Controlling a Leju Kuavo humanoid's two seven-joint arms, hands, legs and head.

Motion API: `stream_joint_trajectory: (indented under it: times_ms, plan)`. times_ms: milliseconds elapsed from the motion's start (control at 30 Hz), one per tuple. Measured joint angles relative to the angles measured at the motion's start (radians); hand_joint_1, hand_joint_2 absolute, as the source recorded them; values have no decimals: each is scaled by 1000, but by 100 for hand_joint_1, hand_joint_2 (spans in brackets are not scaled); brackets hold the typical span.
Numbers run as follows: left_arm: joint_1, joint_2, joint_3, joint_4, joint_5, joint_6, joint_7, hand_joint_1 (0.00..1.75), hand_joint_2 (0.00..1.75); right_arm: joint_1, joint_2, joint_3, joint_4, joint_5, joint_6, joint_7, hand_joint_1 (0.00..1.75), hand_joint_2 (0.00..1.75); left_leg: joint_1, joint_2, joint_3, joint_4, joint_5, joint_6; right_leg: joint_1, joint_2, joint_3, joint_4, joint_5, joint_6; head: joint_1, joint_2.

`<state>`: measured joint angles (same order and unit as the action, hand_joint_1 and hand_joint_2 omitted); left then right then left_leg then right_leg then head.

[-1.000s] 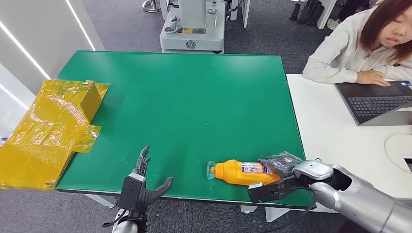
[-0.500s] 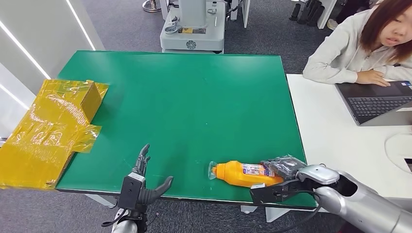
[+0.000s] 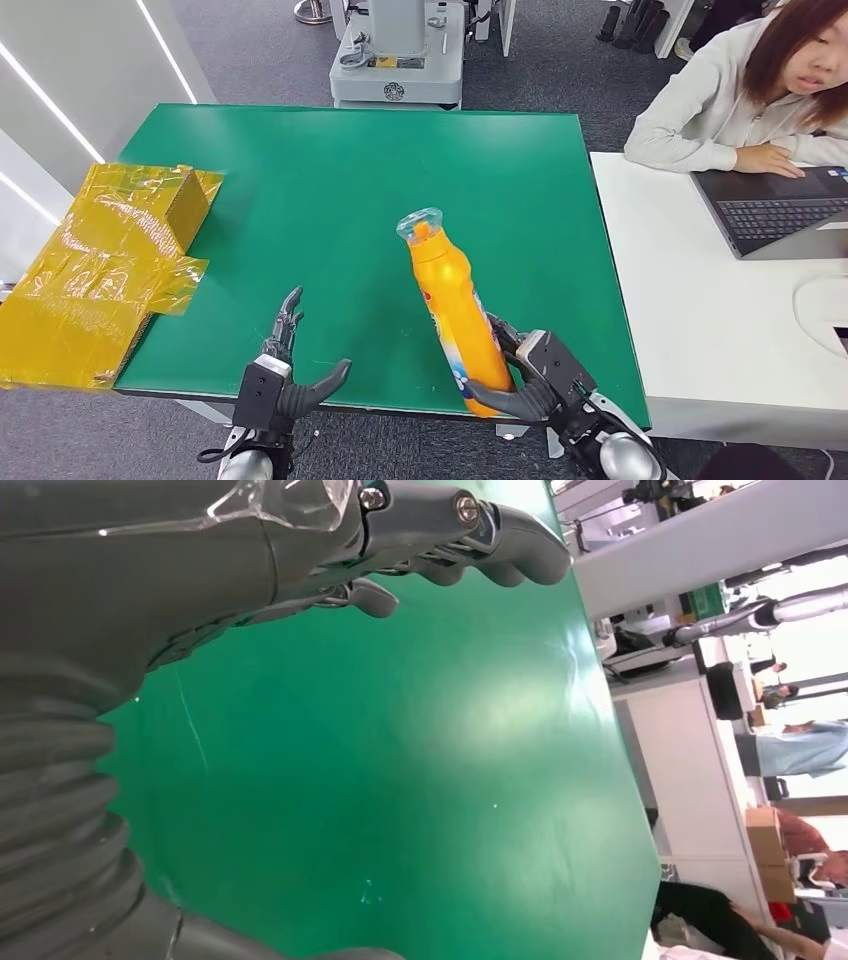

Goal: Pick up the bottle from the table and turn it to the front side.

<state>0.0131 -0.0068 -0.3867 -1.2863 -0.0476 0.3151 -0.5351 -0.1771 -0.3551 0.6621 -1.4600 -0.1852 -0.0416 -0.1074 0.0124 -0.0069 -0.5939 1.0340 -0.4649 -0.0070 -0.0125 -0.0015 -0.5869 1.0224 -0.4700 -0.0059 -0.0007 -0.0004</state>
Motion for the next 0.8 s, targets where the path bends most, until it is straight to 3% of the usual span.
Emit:
stream_joint_trajectory:
  times_ms: [233, 567, 667, 800]
  plan:
    - [0, 9, -20, -30, -11, 8, 8, 0, 175, 64, 76, -84, -90, 93, -89, -63, 175, 175, -1, 0, 0, 0, 0, 0, -1, 0, 0, -1, 0, 0, 0, 0]
    - [-2, 17, -27, -74, 59, -60, 63, 0, 175, 116, 114, -135, -156, 226, -192, -92, 175, 175, -1, 1, 0, 0, 0, 0, -1, 0, 0, 0, 0, 0, 0, 0]
    - [-39, 44, -26, -115, 135, -143, 154, 0, 175, 101, 116, -140, -149, 291, -212, -96, 175, 175, 0, 0, -1, 0, 1, -1, 0, 0, -1, 0, 1, 0, 0, 0]
    - [-155, 99, -9, -188, 208, -234, 307, 0, 175, 27, 124, -136, -85, 358, -232, -110, 175, 175, 0, 0, -1, 0, 3, -2, 0, 0, -1, 1, 3, -2, 0, 0]
